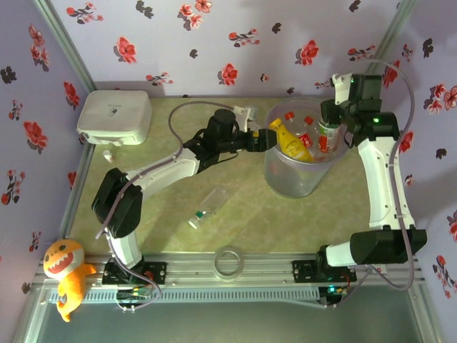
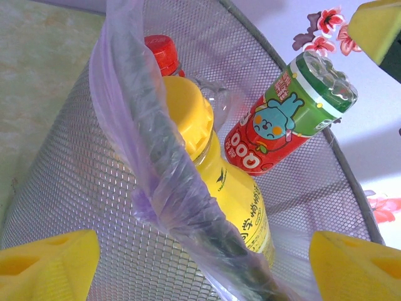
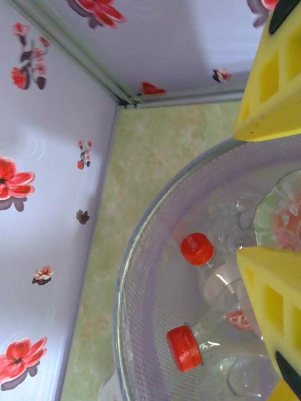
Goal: Put the plastic bottles in the bin
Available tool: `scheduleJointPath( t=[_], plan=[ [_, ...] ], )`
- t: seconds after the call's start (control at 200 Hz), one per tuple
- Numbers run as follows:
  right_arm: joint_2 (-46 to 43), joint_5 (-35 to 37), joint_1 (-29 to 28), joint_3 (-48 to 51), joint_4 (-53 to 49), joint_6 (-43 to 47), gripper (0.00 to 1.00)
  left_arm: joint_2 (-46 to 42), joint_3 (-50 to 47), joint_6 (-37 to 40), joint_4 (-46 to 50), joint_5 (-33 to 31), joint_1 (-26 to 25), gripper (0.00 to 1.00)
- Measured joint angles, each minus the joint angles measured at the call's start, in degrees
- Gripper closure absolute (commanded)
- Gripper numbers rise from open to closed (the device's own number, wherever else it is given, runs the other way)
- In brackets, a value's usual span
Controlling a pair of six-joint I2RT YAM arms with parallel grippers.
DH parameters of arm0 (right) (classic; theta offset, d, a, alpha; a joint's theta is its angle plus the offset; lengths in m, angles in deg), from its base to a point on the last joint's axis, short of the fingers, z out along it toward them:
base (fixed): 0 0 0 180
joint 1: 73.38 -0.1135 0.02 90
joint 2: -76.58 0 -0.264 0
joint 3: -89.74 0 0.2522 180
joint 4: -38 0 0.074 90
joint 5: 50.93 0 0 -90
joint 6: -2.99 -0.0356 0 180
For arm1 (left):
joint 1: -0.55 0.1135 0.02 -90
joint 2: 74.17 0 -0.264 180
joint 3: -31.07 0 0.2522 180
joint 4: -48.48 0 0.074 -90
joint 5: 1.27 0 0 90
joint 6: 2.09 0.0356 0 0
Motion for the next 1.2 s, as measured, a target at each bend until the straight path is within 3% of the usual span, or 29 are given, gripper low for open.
scheduleJointPath(
  t=[0.165,0.37,0.485,0.605,0.685,0.905,1.2],
  plan=[
    [-0.2,-0.35,0.0,7.02,2.32,-3.28,0.64,0.0,0.0,-0.02,0.0,0.0,-0.04,0.13],
    [-4.15,-1.42,0.0,15.98,6.56,-6.32,0.64,0.13,0.17,-0.04,0.0,0.0,-0.07,0.14],
    [-4.39,-1.49,0.0,15.87,6.56,-7.17,0.59,0.42,0.52,-0.07,0.02,0.0,-0.13,0.13],
    [-4.04,-1.92,0.0,13.57,5.07,-7.43,0.46,0.42,0.55,-0.2,0.0,-0.02,-0.2,0.13],
    [-3.96,-2.27,0.0,10.51,4.07,-7.78,0.44,0.42,0.57,-0.22,0.0,-0.02,-0.22,0.14],
    [-5.27,-2.51,0.0,7.02,3.91,-8.76,0.51,0.42,0.57,-0.24,0.0,-0.02,-0.26,0.13],
    [-7.08,-3.5,0.0,18.64,3.93,-10.34,0.55,0.48,0.57,-0.44,-0.02,-0.02,-0.31,0.14]
  ],
)
